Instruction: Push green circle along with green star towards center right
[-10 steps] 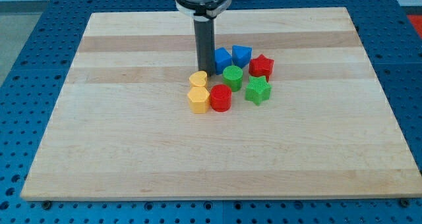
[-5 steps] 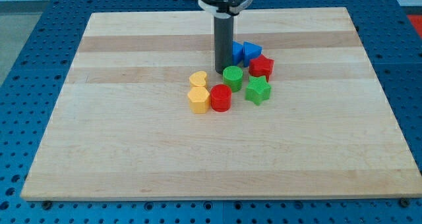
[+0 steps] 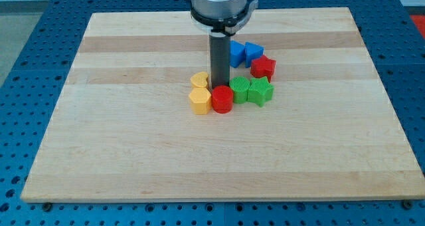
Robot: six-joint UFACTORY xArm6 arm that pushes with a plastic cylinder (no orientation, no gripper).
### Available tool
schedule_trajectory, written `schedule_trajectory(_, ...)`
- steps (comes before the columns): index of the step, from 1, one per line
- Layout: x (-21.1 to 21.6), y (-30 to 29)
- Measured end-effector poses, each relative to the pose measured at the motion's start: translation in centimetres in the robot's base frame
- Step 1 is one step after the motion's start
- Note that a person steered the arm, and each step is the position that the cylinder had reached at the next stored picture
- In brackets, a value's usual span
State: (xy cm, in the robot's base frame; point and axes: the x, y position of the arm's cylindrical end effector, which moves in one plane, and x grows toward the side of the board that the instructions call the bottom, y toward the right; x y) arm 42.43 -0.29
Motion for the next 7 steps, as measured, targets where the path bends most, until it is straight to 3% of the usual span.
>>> schedule_trajectory(2, 1.8, 0.4)
schedule_trajectory(7, 1.5, 12.4)
